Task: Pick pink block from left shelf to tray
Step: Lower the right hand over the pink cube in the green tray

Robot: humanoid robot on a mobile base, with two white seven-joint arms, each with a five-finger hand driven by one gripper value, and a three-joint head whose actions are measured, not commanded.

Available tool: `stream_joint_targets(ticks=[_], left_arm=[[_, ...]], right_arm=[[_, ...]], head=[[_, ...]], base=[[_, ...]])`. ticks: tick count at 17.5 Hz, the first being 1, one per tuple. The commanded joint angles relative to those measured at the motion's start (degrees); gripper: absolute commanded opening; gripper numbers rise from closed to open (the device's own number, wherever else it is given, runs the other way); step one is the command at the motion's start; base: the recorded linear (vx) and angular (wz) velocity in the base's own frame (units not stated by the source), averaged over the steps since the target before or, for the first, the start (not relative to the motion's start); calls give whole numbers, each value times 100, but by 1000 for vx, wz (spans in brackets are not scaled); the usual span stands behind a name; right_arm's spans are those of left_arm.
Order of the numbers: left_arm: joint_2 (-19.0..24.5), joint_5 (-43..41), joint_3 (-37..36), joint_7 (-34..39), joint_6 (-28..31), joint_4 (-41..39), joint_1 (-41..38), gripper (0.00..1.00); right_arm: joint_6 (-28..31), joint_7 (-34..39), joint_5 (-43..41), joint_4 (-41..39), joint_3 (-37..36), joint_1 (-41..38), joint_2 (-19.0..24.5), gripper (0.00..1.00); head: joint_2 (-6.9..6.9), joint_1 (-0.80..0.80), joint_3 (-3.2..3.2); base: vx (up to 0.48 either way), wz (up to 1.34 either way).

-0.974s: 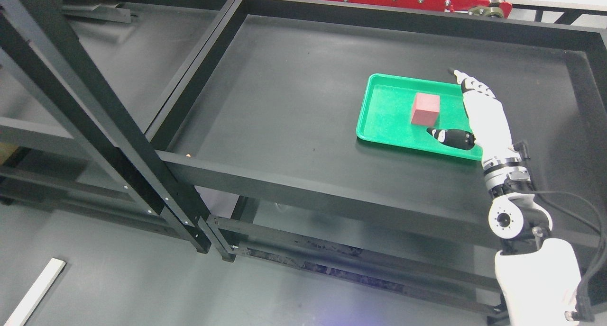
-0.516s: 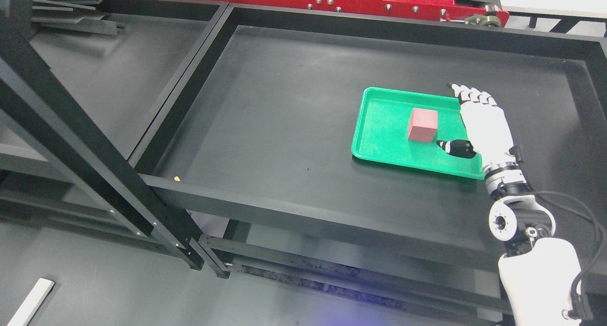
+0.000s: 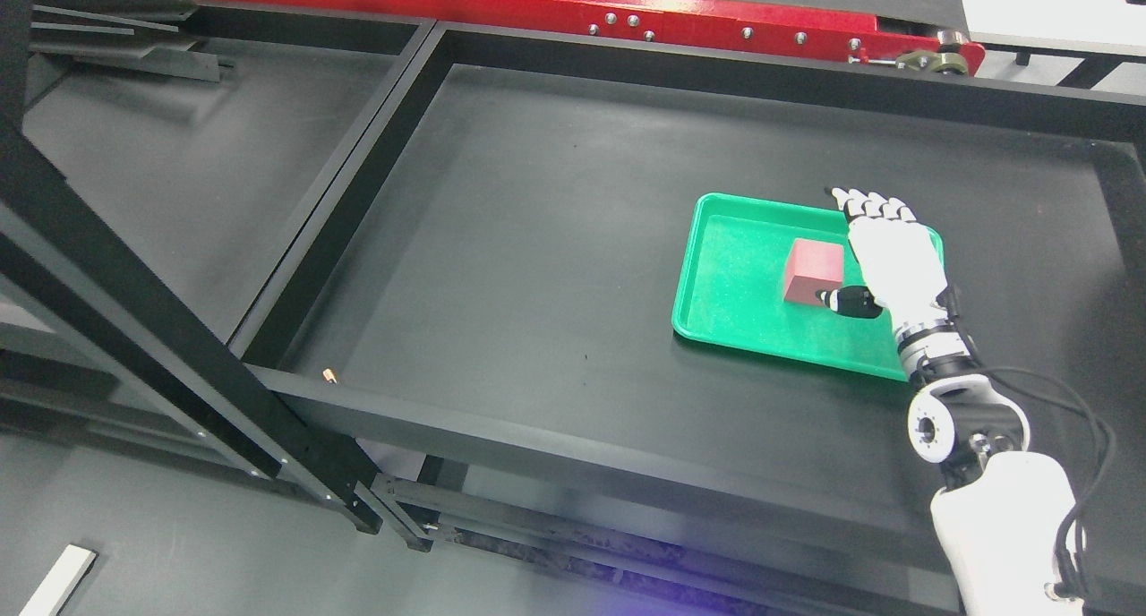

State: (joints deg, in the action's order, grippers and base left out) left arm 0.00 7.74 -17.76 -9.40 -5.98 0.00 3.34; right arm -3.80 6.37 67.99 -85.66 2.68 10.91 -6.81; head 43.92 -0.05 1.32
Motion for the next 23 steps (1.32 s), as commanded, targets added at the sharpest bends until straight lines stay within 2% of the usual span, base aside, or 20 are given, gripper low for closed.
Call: stream_joint_targets(ticks=[1,20,23], left_arm=[[100,0,0,0,-17,-100,0,100],[100,0,0,0,-17,-100,0,100],[100,0,0,0,-17,-100,0,100]], right_arm=[[11,40,57,567,232,1431,-31,95],[46,207,74,1279,470,2038,-22,90],[46,207,74,1306,470,2064,-22,85]], head=[[0,0,0],[0,0,0],[0,0,0]], base=[[112,0],[53,0],[35,0]])
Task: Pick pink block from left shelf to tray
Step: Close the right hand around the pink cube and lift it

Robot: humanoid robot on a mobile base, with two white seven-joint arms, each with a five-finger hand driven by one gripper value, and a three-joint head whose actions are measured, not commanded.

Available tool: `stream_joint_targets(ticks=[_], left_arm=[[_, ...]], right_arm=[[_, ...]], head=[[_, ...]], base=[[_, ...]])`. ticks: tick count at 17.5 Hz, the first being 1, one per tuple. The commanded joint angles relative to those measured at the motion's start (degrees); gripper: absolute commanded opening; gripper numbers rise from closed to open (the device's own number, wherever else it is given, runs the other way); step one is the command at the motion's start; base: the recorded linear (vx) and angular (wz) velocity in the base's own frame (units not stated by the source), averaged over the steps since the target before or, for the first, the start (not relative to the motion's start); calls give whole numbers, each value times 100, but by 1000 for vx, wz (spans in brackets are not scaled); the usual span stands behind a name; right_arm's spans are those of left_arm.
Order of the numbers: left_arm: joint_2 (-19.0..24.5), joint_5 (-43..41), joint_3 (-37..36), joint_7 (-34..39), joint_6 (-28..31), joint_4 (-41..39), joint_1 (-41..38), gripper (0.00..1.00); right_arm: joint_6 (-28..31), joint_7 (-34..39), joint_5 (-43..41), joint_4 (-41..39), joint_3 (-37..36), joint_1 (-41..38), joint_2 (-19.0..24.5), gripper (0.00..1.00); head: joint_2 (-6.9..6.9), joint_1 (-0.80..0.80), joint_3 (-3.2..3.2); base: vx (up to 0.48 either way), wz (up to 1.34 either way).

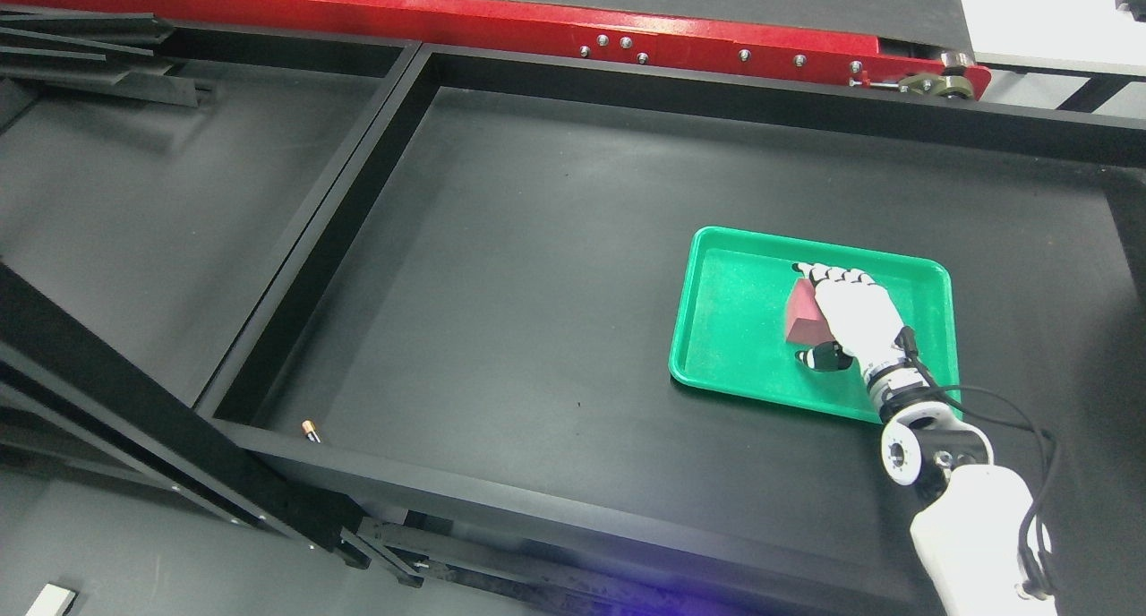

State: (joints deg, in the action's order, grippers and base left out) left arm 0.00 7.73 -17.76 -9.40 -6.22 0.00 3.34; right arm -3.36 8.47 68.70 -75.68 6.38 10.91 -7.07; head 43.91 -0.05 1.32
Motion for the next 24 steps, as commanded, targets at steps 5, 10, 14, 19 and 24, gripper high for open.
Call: stream_joint_targets(ticks=[5,10,14,19,24], left_arm=[[100,0,0,0,-2,-100,0,100],[100,0,0,0,-2,-100,0,100],[100,0,0,0,6,-100,0,100],[100,0,0,0,-2,-100,0,100],[100,0,0,0,6,-100,0,100]], right_arm=[[2,-21,3,308,100,2099,3,79],[-7,-38,-6,308,100,2099,12,63],[-7,-38,-6,308,83,2099,4,43],[-51,-38,-6,299,39,2047,-5,16],[-60,-117,-128,211,-75,1976,-40,3]], head=[[0,0,0],[0,0,0],[0,0,0],[0,0,0],[0,0,0]], base=[[30,0],[14,0],[0,0],[0,0],[0,0]])
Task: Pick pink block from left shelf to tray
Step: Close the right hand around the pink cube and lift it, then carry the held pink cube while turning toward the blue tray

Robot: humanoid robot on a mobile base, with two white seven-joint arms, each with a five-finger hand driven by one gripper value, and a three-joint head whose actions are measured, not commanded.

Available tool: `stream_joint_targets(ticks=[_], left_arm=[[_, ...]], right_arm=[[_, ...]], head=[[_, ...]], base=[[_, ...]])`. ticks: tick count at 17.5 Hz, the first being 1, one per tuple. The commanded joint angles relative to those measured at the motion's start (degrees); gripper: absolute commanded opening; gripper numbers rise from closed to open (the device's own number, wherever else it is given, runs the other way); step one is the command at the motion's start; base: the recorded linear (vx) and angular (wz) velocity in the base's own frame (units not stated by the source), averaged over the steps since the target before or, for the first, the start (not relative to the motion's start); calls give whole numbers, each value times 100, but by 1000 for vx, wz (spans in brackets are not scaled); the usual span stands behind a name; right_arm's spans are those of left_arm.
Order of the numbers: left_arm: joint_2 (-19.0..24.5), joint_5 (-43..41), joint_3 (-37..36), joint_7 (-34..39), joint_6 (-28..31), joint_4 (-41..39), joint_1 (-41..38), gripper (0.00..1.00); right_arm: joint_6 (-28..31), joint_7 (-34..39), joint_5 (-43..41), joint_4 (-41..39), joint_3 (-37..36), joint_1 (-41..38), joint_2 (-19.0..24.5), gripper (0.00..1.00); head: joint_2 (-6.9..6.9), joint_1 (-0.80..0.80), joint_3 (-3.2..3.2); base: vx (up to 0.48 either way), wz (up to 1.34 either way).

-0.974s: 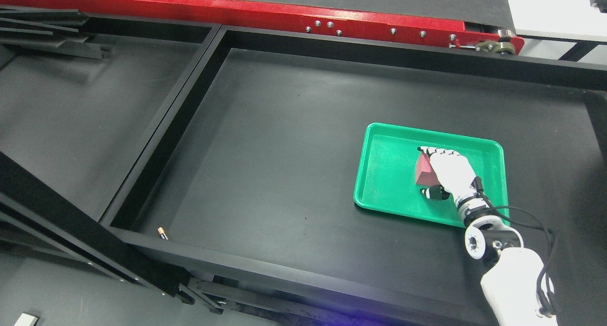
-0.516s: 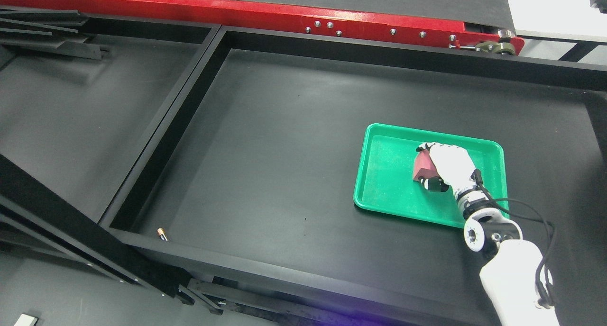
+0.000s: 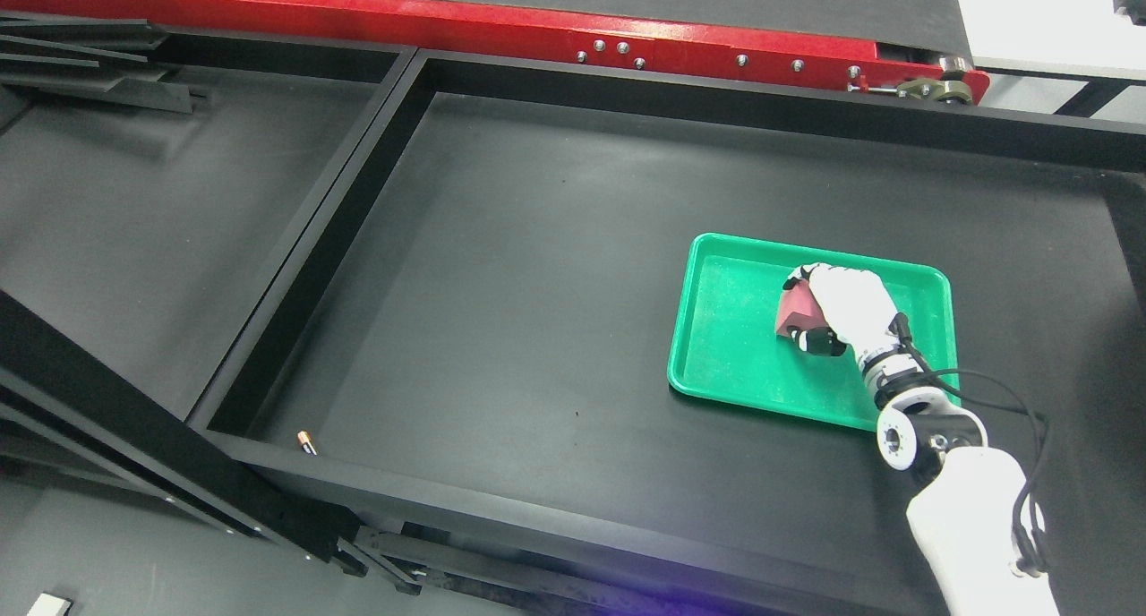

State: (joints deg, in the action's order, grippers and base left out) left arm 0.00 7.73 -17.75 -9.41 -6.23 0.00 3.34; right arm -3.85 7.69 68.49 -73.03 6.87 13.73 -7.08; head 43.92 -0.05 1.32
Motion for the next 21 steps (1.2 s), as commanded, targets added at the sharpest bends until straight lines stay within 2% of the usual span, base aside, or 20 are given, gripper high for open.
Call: stream_joint_targets(ticks=[1,4,7,16,21], left_arm=[[100,0,0,0,-1,-100,0,100],[100,0,0,0,-1,-100,0,100],[100,0,0,0,-1,-100,0,100],[100,0,0,0,-1,-100,0,100],[100,0,0,0,-1,-100,0,100]], right_arm=[[-11,-39,-264,-54,-159,1642,-39,4],[-72,-48,-756,-298,-413,1449,-39,5],[-432,-241,-1266,-703,-844,1159,-74,5],[-1610,-1567,-2980,-1679,-1688,-177,-92,6],[-1637,-1613,-3140,-2066,-1733,-932,-92,5]], head=[[0,0,0],[0,0,0],[0,0,0],[0,0,0],[0,0,0]], base=[[0,0],[-3,0],[-13,0],[-41,0],[-106,3]])
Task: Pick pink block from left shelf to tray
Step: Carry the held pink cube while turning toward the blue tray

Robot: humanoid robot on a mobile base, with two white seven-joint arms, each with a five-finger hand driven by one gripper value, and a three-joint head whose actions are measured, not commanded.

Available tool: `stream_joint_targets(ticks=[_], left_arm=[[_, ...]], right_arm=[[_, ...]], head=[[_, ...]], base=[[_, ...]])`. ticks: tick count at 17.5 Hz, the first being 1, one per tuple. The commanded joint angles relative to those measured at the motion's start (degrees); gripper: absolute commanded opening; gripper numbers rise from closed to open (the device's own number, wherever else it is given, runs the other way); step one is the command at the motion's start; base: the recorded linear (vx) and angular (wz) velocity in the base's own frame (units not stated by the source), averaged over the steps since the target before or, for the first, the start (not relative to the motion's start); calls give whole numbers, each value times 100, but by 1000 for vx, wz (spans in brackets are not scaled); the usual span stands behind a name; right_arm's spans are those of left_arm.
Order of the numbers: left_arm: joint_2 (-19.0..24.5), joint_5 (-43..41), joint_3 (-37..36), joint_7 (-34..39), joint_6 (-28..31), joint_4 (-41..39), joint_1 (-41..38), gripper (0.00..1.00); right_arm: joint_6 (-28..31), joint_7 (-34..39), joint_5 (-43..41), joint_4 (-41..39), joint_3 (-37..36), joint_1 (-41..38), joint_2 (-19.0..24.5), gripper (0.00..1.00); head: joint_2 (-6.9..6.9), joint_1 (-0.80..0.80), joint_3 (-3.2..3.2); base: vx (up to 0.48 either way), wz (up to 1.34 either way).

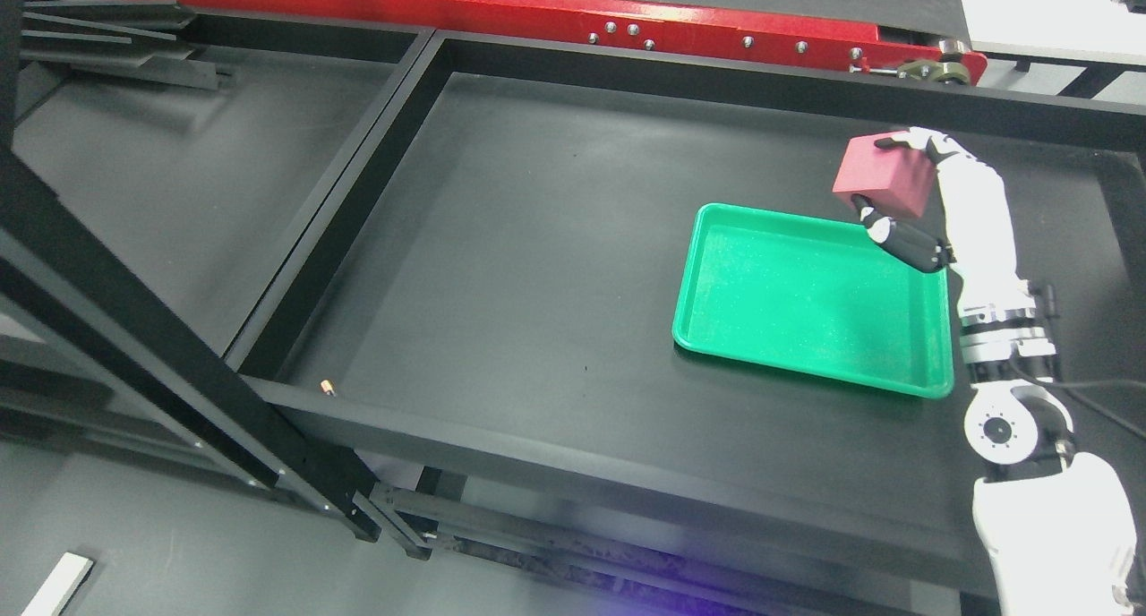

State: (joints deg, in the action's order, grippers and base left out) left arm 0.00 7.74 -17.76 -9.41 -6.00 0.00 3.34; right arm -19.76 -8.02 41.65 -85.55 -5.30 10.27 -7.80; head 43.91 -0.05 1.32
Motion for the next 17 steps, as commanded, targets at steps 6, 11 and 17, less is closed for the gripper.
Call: stream_joint_targets(ticks=[6,11,17], left_arm=[[100,0,0,0,-24,-100,0,100],[100,0,0,0,-16,-100,0,100],[100,0,0,0,-16,-100,0,100]], right_arm=[[-327,-7,-491,-815,-709,-948,-72,5],[-335,55,-500,-823,-692,-939,-72,5],[-704,46,-508,-823,-657,-895,-55,6]], head=[[0,0,0],[0,0,0],[0,0,0]], base=[[-147,34],[-178,122],[-165,116]])
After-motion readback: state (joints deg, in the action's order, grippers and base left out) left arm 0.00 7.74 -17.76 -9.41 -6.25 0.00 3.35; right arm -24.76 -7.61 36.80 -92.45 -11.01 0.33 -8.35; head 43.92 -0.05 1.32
